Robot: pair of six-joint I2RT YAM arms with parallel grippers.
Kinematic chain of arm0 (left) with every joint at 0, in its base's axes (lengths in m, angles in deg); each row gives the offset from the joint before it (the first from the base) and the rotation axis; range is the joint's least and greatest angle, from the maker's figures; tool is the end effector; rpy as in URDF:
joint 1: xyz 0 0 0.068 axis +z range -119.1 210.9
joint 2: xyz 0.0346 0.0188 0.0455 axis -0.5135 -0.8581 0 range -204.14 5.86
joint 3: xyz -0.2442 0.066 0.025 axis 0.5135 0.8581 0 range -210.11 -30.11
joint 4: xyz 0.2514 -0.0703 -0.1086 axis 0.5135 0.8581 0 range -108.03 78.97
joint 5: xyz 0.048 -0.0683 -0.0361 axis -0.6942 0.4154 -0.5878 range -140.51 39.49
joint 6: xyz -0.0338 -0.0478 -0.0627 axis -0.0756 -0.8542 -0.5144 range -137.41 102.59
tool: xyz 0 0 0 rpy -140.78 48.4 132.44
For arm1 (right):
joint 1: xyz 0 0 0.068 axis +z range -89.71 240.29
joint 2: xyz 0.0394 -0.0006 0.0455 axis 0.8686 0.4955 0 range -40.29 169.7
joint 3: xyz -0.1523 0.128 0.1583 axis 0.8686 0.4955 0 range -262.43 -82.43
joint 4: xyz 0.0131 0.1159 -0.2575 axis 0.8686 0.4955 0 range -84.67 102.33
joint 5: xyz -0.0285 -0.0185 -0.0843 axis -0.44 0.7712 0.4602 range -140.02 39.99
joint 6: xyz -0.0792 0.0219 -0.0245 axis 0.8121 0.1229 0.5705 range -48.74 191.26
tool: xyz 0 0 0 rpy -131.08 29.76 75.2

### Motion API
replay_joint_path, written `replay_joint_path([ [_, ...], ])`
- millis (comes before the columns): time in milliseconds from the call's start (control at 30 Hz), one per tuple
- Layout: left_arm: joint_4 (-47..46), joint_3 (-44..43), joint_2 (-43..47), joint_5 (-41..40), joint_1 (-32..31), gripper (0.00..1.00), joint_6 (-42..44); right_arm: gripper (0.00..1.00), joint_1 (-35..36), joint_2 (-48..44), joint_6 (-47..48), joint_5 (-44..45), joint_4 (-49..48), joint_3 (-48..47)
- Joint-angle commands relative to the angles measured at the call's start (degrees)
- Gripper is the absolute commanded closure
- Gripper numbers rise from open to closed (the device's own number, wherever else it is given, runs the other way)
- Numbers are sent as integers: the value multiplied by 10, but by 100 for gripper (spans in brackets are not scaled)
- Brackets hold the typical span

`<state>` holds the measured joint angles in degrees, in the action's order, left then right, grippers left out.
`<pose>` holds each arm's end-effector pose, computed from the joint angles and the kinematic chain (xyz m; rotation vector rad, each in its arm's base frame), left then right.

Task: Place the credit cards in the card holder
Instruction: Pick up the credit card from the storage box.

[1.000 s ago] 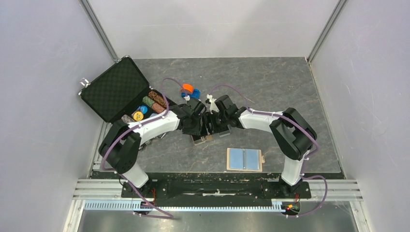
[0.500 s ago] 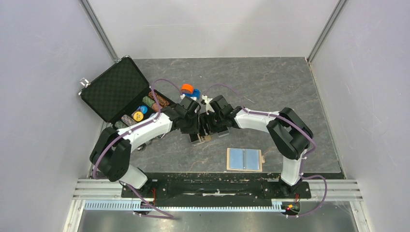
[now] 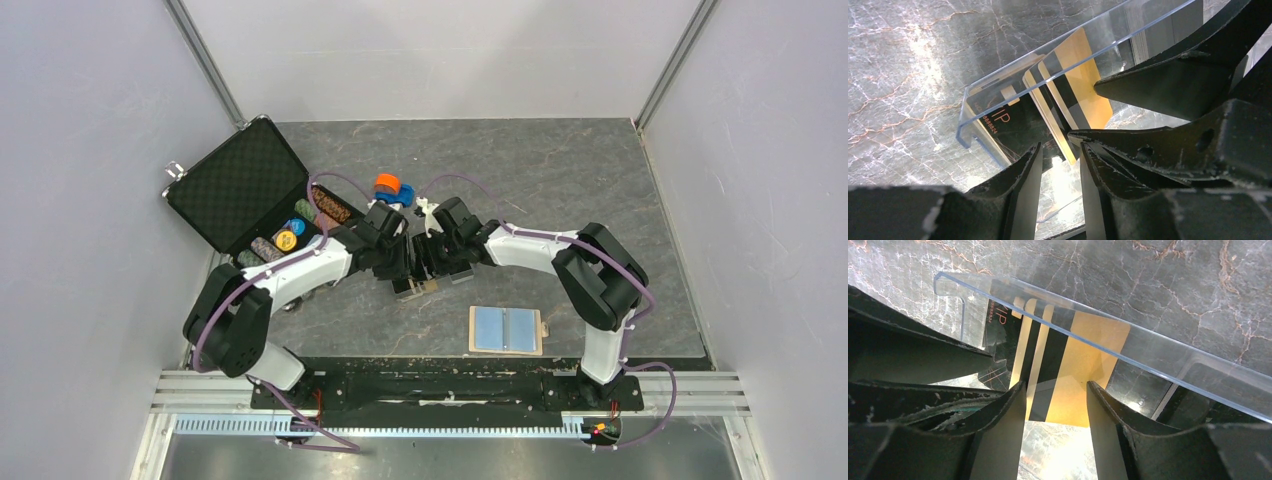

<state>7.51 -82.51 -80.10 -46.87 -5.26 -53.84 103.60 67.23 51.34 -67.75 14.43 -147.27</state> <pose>0.2682 -0.2020 0.1314 0.0176 2.6981 -0.5107 0.2910 0.3057 0.0949 -0.6673 2.5284 0.8208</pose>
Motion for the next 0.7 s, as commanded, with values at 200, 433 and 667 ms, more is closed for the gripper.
replay_joint_path([
  [200,-44,13,44,1,11,59,-34,50,-13,0,2,2,29,12],
  [433,-46,7,30,11,11,60,-35,40,-26,-26,4,16,40,8],
  [667,-46,-4,20,11,11,60,-34,34,-26,-30,34,60,84,-11],
])
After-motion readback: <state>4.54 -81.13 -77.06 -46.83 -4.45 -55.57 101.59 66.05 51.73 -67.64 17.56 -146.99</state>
